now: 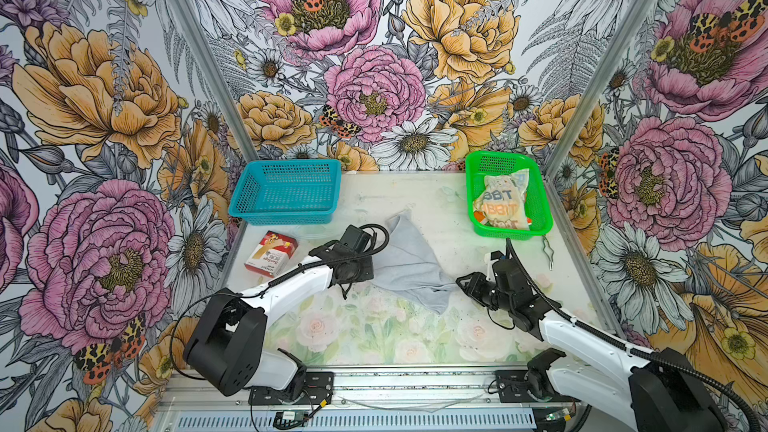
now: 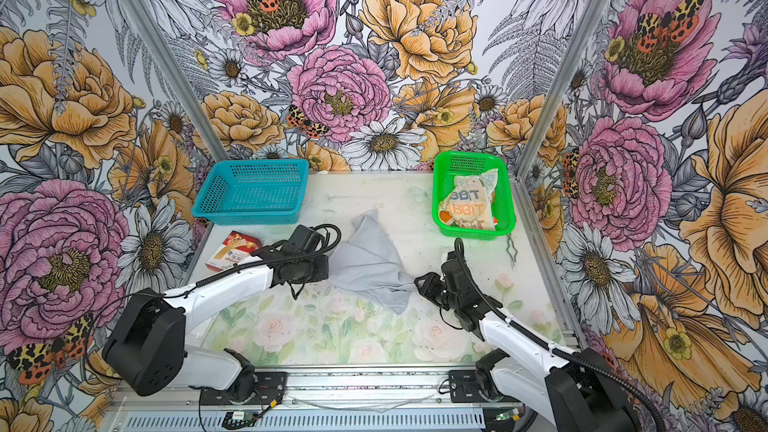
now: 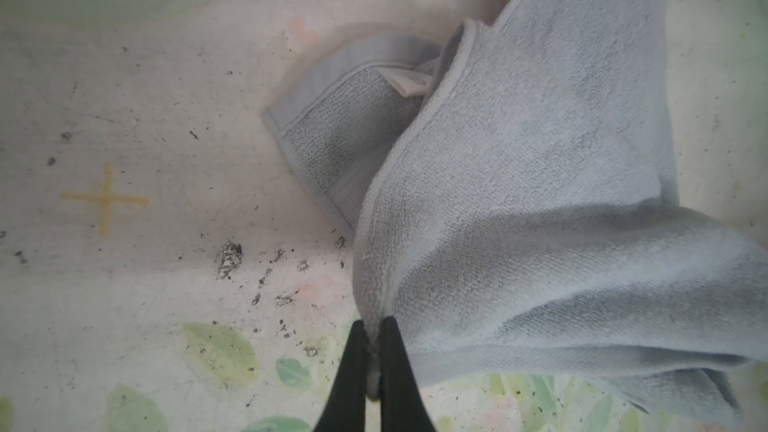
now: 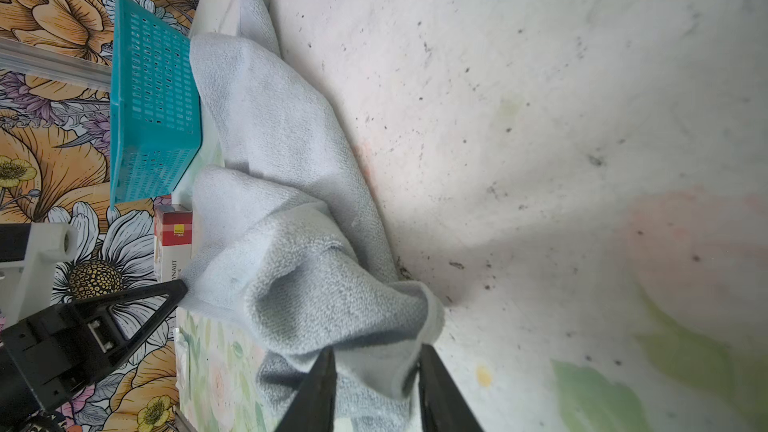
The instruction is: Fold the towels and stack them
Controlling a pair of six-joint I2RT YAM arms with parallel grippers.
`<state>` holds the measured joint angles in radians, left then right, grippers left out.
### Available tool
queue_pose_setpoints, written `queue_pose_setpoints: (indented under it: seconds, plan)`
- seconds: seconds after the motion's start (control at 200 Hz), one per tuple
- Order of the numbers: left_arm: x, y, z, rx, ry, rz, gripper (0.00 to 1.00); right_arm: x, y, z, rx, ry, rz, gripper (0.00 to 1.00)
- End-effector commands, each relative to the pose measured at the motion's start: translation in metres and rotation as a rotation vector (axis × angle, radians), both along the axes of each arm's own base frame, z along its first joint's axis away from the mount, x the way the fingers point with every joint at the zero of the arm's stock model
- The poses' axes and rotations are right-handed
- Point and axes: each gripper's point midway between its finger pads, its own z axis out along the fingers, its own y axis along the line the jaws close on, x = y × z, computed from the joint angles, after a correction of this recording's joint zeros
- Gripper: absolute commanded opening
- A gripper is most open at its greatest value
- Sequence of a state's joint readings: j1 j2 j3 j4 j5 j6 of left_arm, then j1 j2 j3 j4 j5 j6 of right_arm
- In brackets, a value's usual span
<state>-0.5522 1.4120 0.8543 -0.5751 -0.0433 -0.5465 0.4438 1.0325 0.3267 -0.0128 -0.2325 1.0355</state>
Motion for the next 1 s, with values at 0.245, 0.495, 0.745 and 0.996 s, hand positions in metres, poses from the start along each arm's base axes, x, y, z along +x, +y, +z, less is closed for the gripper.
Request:
queue_pose_setpoints:
  seconds: [0.245, 0.495, 0.745, 0.996]
  plan:
    - [-0.002, -0.003, -0.004, -0.011, -0.001, -0.028, 0.0, 0.001, 0.003, 0.001, 0.004, -0.001, 0.013, 0.29]
    - [-0.001, -0.005, -0.003, -0.013, -0.005, -0.035, 0.0, 0.001, 0.003, 0.005, 0.007, -0.006, 0.013, 0.04]
    - [0.006, -0.006, 0.036, -0.099, -0.072, -0.032, 0.0, 0.017, 0.015, 0.051, 0.047, -0.13, 0.077, 0.0]
    - [0.019, 0.002, 0.17, -0.096, -0.352, -0.098, 0.0, 0.056, 0.031, 0.197, 0.056, -0.488, 0.232, 0.0]
